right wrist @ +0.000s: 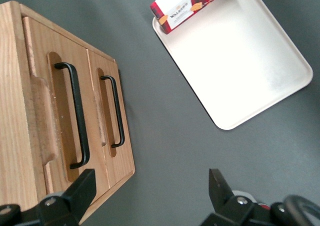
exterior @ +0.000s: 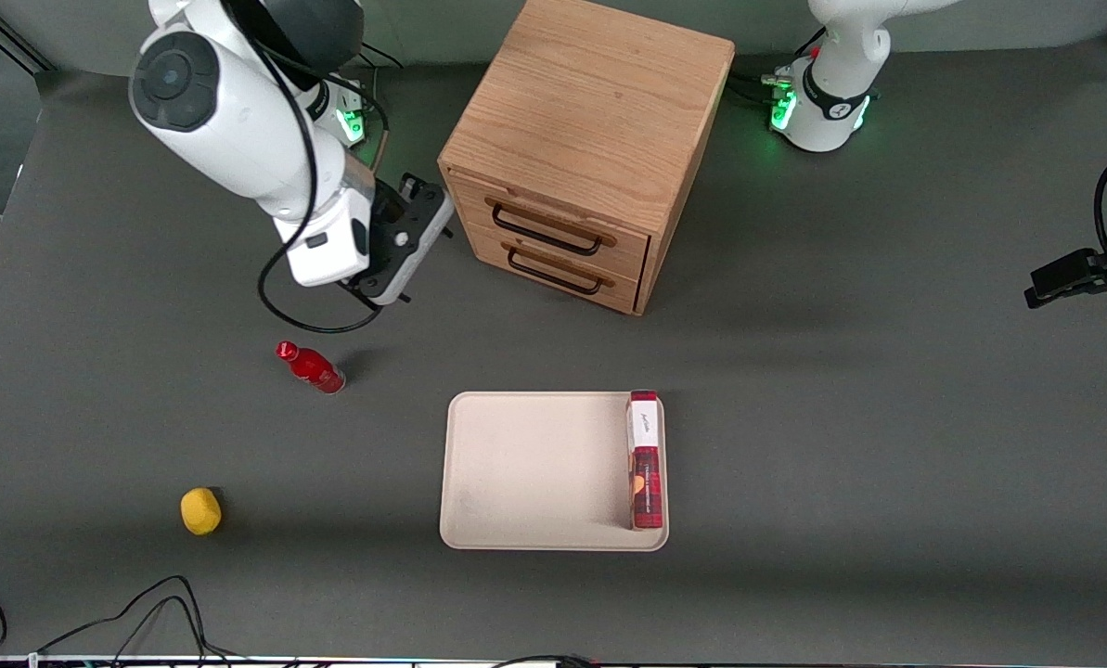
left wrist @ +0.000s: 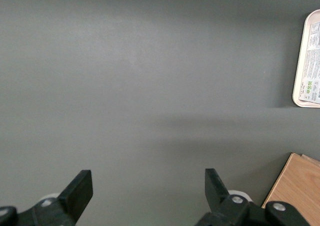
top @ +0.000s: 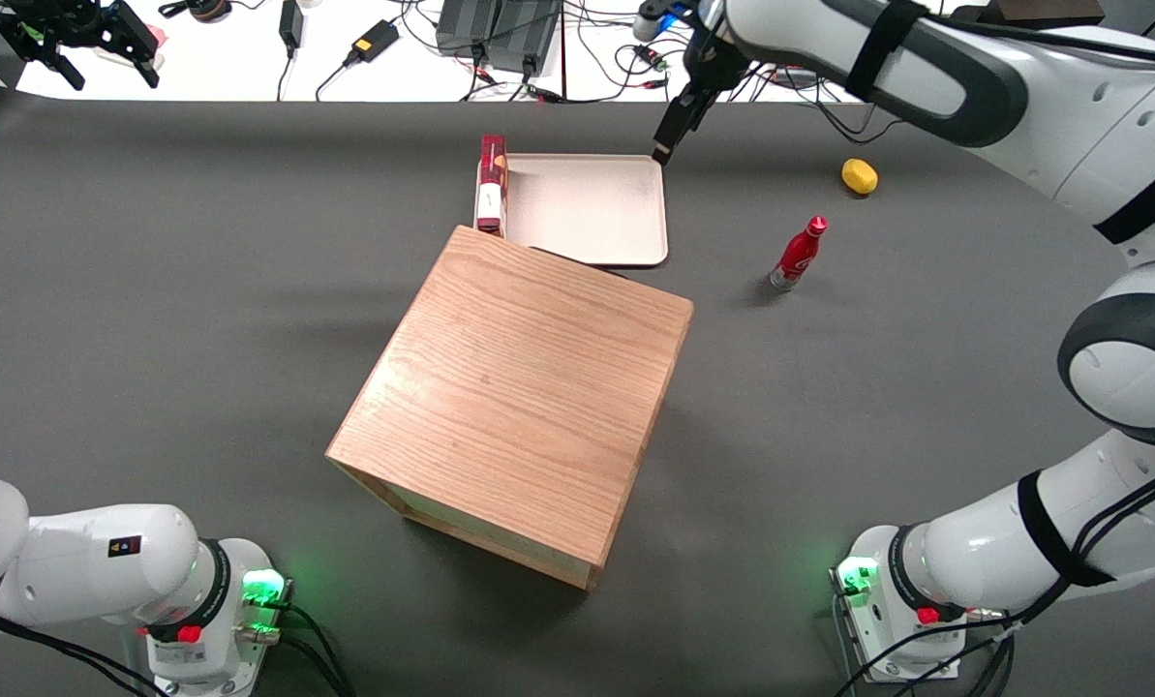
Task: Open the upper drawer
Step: 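Lower the open right gripper around the upper drawer's black handle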
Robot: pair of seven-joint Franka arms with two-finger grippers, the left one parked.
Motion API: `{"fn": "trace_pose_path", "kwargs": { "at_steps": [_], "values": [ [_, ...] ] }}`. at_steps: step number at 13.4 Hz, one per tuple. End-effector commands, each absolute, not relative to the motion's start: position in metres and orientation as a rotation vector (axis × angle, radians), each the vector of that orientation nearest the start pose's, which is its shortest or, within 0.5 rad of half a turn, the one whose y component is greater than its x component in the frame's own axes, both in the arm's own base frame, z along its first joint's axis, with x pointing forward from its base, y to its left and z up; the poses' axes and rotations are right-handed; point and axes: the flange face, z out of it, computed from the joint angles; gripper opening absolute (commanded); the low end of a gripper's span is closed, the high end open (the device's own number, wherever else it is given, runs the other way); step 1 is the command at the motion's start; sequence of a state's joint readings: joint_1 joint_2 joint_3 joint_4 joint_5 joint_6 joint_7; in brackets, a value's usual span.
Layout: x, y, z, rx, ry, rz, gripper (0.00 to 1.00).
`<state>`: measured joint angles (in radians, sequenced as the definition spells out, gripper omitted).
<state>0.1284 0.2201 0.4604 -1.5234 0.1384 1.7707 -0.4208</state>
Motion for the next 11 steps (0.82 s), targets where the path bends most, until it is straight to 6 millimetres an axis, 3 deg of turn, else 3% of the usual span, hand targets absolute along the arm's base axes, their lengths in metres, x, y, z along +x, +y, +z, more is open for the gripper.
{"fn": "trace_pose_path", "kwargs": {
  "at_steps": [1,6,7,11],
  "values": [
    [0.532,0.351,0.54,-2.54,-1.462,-0.069,1.0],
    [0.536,0.365,0.511,-2.536,-1.47,-0.121,1.0],
    [0.526,0.382,0.506,-2.532,-1.524,-0.124,1.0],
    [0.517,0.406,0.492,-2.513,-1.545,-0.128,1.0]
  ]
}}
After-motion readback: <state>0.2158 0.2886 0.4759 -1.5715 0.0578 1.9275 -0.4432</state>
